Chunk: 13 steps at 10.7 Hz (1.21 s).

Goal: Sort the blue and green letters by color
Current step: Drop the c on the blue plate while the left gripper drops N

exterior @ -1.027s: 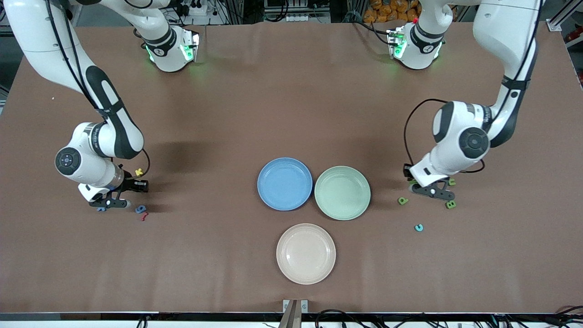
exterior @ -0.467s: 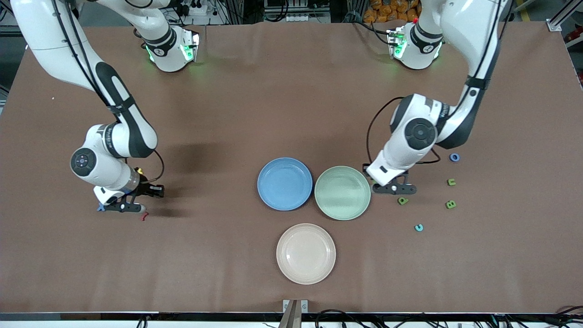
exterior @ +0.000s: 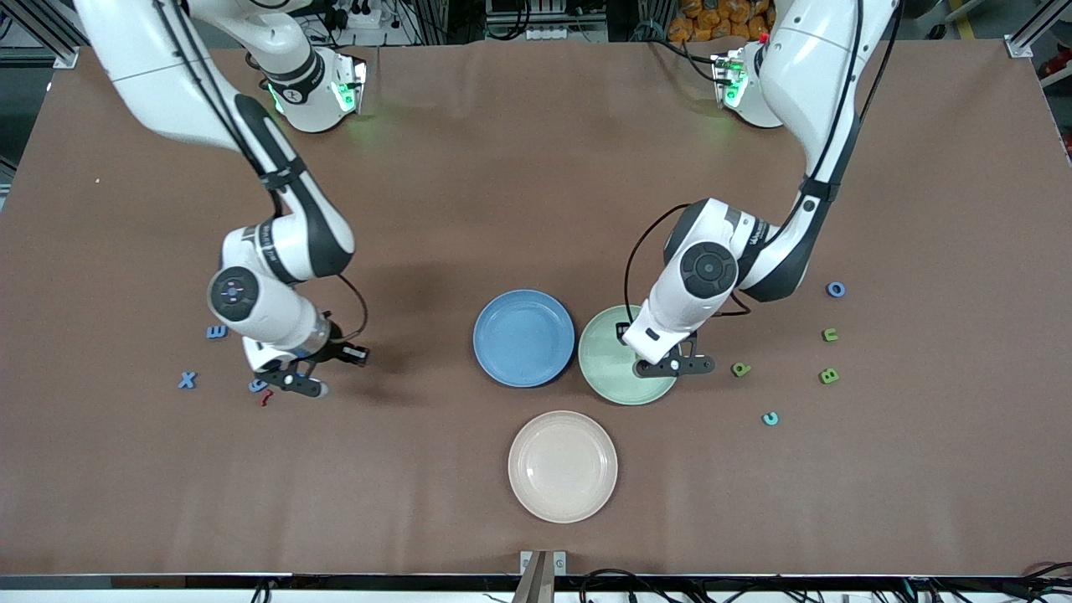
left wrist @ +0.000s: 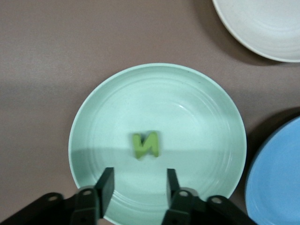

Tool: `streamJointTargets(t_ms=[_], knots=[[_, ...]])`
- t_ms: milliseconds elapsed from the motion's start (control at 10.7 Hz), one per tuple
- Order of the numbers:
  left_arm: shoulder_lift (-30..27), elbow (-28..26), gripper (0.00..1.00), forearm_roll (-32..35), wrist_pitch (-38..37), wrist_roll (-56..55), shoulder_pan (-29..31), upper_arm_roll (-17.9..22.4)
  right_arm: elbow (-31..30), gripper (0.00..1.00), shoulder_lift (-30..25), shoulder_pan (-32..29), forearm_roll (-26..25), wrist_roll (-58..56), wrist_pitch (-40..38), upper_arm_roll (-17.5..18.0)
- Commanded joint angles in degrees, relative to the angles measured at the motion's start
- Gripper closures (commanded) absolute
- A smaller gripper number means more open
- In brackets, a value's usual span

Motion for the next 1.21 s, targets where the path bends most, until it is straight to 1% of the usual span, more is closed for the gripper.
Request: streamJointTargets(t_ms=[0,93,187,280,374,467,560,654,747,934,1027,1121], knots=[[0.34,2.34,0.0,-0.44,-1.6,-0.19,0.15,0.62,8.65,1.0,3.51,7.01,6.15,14.43,-4.08,-0.23],[-0.36,2.0,0.0,0.08,-2.21,0.07,0.93,0.62,10.15,1.0,4.31,8.86,9.49,18.56,-3.99,-0.24],[-1.32,1.56,0.0,1.39,-4.22,1.99,2.33,0.54,11.56,1.0,5.01,10.79,11.01,23.29,-3.82,-0.24],[-2.55,0.94,0.0,1.67,-6.85,6.18,3.91,0.53,13.48,1.0,6.41,13.24,11.19,29.26,-3.56,-0.24],[-4.04,-0.37,0.0,1.67,-7.57,10.58,6.02,0.53,16.11,1.0,8.25,16.4,10.94,35.58,-3.38,-0.32],[-5.1,-1.25,0.0,1.76,-7.76,15.23,8.13,0.45,18.49,0.99,9.83,18.09,10.93,39.82,-3.2,-0.32],[-5.2,-1.61,0.0,1.76,-7.76,21.28,10.24,0.27,18.77,0.57,10.46,19.32,10.93,41.52,-2.07,-0.32],[-5.2,-2.48,0.0,1.76,-7.76,26.22,11.82,0.18,18.34,0.05,10.55,20.29,10.67,41.8,0.9,-0.41],[-5.2,-2.93,0.0,1.93,-7.76,31.4,13.84,0.18,18.25,0.0,10.99,20.3,10.49,41.63,1.97,-0.41],[-4.41,-3.63,0.0,2.11,-7.5,34.78,16.23,0.1,18.25,0.0,10.91,19.6,9.1,39.62,1.55,-0.85],[-3.45,-3.55,0.0,2.02,-7.06,34.79,16.41,0.1,18.16,0.0,10.82,18.38,6.39,36.04,0.59,-1.11],[-2.74,-3.55,0.0,2.02,-5.66,34.79,16.41,0.1,18.25,0.0,10.73,15.5,5.67,32.52,-0.12,-1.2]])
